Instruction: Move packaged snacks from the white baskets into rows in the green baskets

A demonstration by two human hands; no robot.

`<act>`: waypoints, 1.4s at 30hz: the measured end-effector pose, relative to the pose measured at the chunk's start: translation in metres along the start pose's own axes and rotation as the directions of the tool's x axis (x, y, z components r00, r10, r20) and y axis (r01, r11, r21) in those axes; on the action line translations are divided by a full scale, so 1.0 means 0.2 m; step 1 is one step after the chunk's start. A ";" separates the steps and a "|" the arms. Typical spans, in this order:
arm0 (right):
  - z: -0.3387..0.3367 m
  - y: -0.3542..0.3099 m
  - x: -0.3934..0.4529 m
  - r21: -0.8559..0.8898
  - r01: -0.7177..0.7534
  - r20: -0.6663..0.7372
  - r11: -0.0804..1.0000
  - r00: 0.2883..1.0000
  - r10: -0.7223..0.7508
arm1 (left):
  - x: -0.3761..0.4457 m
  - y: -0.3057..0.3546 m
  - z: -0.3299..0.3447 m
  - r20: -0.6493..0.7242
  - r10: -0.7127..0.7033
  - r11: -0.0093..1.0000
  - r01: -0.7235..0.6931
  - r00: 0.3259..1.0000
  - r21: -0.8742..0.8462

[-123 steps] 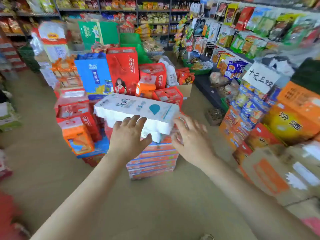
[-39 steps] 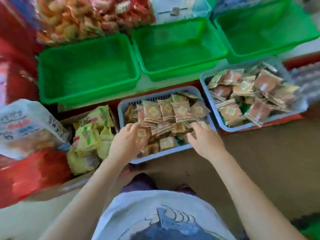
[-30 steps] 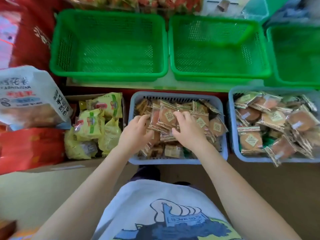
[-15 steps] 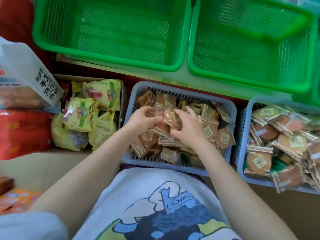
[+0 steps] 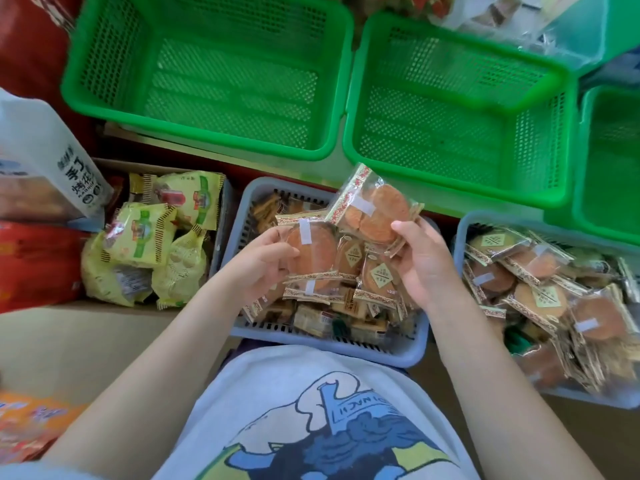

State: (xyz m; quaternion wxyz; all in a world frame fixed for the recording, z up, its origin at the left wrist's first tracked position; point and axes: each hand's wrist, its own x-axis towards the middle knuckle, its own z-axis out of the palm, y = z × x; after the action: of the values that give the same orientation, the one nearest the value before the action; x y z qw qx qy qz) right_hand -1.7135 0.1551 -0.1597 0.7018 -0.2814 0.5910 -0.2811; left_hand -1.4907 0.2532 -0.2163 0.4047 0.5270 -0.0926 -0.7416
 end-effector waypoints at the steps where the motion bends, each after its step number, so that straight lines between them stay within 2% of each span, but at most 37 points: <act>1: 0.00 0.01 -0.02 -0.030 0.027 0.041 0.999 0.999 -0.025 | 0.00 0.00 0.02 0.027 0.012 1.000 -0.011 1.000 -0.015; 4: 0.05 0.09 -0.06 -0.215 0.119 0.054 0.969 0.992 -0.110 | 0.00 -0.01 0.07 0.144 0.046 0.997 -0.037 0.989 -0.064; 6: 0.10 0.14 -0.07 -0.445 0.185 0.052 0.876 0.982 -0.181 | 0.00 -0.01 0.10 0.200 0.075 0.997 -0.067 0.977 -0.043; 9: 0.15 0.17 -0.10 -0.738 0.229 0.121 0.635 0.970 -0.209 | 0.01 -0.03 0.09 0.046 0.059 0.997 -0.056 0.997 -0.059; 11: 0.15 0.17 -0.09 -0.795 0.171 0.064 0.583 0.978 -0.199 | 0.01 -0.05 0.03 -0.074 0.038 0.991 -0.047 0.997 -0.124; 14: 0.11 0.21 0.00 -0.824 0.028 -0.045 0.566 0.992 -0.114 | 0.02 -0.07 -0.07 -0.173 0.031 0.995 -0.047 0.985 -0.090; 18: 0.15 0.36 0.18 -0.912 -0.096 -0.098 0.399 0.995 0.016 | 0.02 -0.09 -0.13 -0.234 0.036 0.998 -0.045 0.971 -0.035; 23: 0.26 0.49 0.28 -0.920 -0.244 -0.272 0.305 0.961 -0.051 | 0.00 -0.10 -0.17 -0.258 0.015 0.999 -0.024 0.966 -0.030; 25: 0.25 0.49 0.30 -0.900 -0.279 -0.317 0.335 0.946 -0.062 | -0.01 -0.10 -0.18 -0.264 0.020 0.999 -0.027 0.964 -0.023; 27: 0.23 0.48 0.30 -0.866 -0.282 -0.335 0.413 0.940 -0.061 | 0.00 -0.09 -0.17 -0.263 0.022 1.000 -0.026 0.965 -0.013; 32: 0.08 0.36 0.20 -0.711 -0.183 -0.339 0.679 0.935 -0.104 | 0.04 -0.06 -0.16 -0.213 0.023 0.999 -0.013 0.977 0.048; 34: 0.02 0.30 0.15 -0.557 -0.143 -0.349 0.818 0.934 -0.074 | 0.06 -0.04 -0.12 -0.197 0.029 0.997 -0.014 0.980 0.075; 37: 0.03 0.19 0.05 -0.223 -0.084 -0.239 0.971 0.971 0.029 | 0.06 0.02 -0.04 -0.192 0.037 0.998 -0.025 0.981 0.063; 39: 0.09 0.11 0.00 -0.089 -0.034 -0.099 0.995 0.995 0.025 | 0.06 0.07 0.00 -0.166 0.044 0.998 -0.035 0.985 0.056; 41: 0.17 0.06 -0.03 -0.130 0.036 -0.010 0.991 0.999 -0.037 | 0.05 0.14 0.03 -0.120 0.070 0.996 -0.062 0.990 0.066; 42: 0.23 0.05 -0.03 -0.226 0.077 -0.001 0.971 0.997 -0.080 | 0.05 0.18 0.04 -0.091 0.091 0.993 -0.083 0.992 0.080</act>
State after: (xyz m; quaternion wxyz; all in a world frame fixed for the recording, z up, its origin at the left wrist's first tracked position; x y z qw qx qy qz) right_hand -1.6689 0.1680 -0.1564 0.6506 -0.3811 0.6111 -0.2410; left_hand -1.4816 0.2207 -0.1995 0.4203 0.5721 -0.1242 -0.6933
